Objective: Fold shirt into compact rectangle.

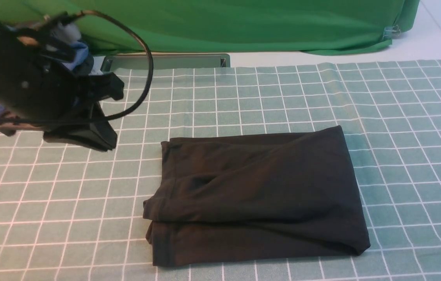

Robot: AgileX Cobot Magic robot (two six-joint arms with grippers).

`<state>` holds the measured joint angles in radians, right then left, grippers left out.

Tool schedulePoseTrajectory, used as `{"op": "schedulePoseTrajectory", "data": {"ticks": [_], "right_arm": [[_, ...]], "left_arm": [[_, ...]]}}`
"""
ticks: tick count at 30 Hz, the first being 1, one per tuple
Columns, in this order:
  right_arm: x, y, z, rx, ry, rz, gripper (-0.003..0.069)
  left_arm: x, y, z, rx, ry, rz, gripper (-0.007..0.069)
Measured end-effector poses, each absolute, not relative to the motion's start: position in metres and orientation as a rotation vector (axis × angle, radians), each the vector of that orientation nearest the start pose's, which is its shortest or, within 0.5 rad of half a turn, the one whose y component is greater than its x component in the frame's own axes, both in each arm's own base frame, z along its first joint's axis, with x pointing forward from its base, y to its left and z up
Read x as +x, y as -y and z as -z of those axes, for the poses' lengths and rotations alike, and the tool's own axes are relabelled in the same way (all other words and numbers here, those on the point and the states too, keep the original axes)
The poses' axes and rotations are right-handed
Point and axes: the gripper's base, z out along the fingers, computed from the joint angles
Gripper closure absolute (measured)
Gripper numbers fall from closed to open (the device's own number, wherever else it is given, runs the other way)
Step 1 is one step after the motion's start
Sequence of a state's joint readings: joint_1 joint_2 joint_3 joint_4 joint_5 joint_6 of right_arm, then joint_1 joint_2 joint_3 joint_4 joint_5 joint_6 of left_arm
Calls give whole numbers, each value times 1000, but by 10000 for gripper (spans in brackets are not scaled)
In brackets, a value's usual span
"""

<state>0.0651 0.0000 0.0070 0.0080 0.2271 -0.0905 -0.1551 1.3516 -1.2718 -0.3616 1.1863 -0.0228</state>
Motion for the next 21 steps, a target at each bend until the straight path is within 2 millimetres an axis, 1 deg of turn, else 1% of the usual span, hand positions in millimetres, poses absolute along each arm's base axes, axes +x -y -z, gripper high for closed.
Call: {"op": "schedulePoseTrajectory", "data": {"ticks": [2, 5, 7, 8, 9, 10, 12, 13, 14, 16, 17, 21], "right_arm": [[56, -4, -190, -128, -1714, 11, 480], [56, -4, -190, -127, -1714, 11, 477], [56, -4, -190, -127, -1714, 11, 475], [56, -4, -190, -127, -1714, 11, 474], [56, -4, -190, -127, -1714, 11, 473], [56, -4, -190, -126, -1714, 12, 472], [56, -4, -190, -126, -1715, 12, 468], [56, -4, -190, -126, -1715, 12, 464], [56, -4, -190, -126, -1716, 12, 460], [56, -4, -190, -126, -1716, 12, 455], [56, -4, -190, -126, -1716, 12, 453], [56, -4, -190, -126, -1716, 12, 441]], "left_arm": [[235, 74, -366, 128, -2609, 575, 608], [210, 80, -368, 163, -2463, 635, 608], [188, 83, -366, 158, -2361, 701, 608], [181, 83, -360, 149, -2340, 727, 608], [169, 85, -357, 150, -2311, 781, 608], [146, 85, -350, 162, -2259, 852, 608], [121, 86, -338, 182, -2212, 962, 608], [104, 84, -334, 184, -2156, 1027, 608], [92, 81, -331, 177, -2099, 1065, 608], [79, 75, -328, 154, -2005, 1081, 608], [71, 69, -327, 121, -1923, 1066, 608], [58, 50, -323, 59, -1709, 933, 608]]}}
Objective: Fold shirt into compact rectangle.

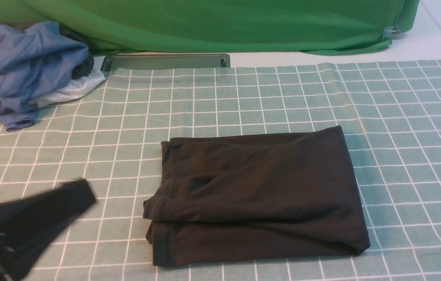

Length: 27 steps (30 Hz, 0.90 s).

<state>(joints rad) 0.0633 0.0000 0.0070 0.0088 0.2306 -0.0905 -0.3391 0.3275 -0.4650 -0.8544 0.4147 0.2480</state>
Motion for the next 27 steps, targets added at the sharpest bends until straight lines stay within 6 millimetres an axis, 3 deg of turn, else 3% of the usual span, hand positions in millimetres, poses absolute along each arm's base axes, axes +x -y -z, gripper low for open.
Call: {"op": "schedulePoseTrajectory", "data": {"ticks": [6, 20, 23, 27], "right_arm": [[56, -4, -190, -125, -1716, 11, 431], [56, -4, -190, -125, -1716, 10, 422], [56, -4, -190, -125, -1716, 10, 422], [56, -4, -190, -125, -1716, 10, 422]], "left_arm": [[47, 43, -322, 83, -1637, 880, 608], [50, 39, -316, 199, -1661, 675, 608], [52, 38, -311, 209, -1668, 634, 608], [64, 32, -287, 117, -1660, 556, 608]]}}
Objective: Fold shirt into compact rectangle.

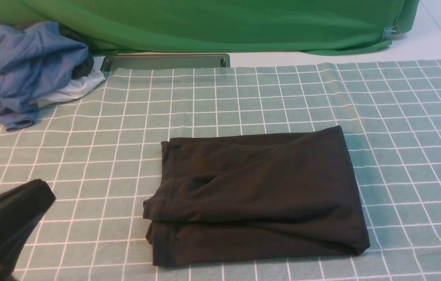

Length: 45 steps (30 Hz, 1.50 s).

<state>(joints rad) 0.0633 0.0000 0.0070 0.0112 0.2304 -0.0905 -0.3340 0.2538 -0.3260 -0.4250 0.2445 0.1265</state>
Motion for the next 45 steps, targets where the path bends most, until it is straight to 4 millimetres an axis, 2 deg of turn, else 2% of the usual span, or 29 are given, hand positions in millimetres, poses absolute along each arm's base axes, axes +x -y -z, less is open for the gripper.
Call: {"op": "schedulePoseTrajectory", "data": {"ticks": [5, 9, 12, 17, 28, 36, 45], "right_arm": [[56, -4, -190, -125, -1716, 10, 421], [56, -4, -190, -125, -1716, 10, 421], [56, -4, -190, -125, -1716, 10, 421], [56, -4, -190, -125, -1716, 10, 421], [56, -4, -190, -125, -1717, 10, 418], [56, -4, -190, -125, -1717, 10, 419], [56, -4, -190, -125, -1717, 10, 419]], "left_arm": [[66, 18, -254, 34, -1582, 384, 608], [60, 9, -233, -48, -1603, 254, 608], [59, 5, -220, -101, -1623, 213, 608], [57, 4, -202, -92, -1613, 180, 608], [55, 4, -190, -109, -1728, 181, 608], [55, -1, -189, -184, -1728, 115, 608], [55, -1, -189, -180, -1728, 118, 608]]}}
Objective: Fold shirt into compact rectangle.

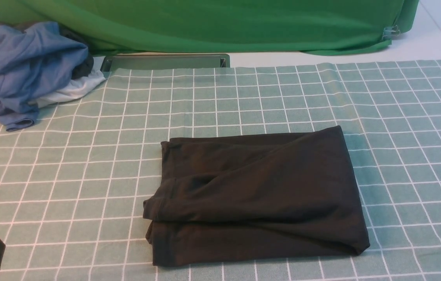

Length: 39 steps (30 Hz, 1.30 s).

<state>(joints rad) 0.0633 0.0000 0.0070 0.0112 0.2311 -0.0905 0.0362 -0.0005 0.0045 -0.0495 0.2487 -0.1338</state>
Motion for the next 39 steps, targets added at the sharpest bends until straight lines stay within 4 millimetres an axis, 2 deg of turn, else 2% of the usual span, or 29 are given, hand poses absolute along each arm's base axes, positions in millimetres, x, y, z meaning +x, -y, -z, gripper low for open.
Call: {"op": "schedulePoseTrajectory", "data": {"ticks": [39], "right_arm": [[56, -4, -190, -125, -1717, 10, 419]], "left_arm": [[55, 0, -189, -157, -1732, 135, 607]]}}
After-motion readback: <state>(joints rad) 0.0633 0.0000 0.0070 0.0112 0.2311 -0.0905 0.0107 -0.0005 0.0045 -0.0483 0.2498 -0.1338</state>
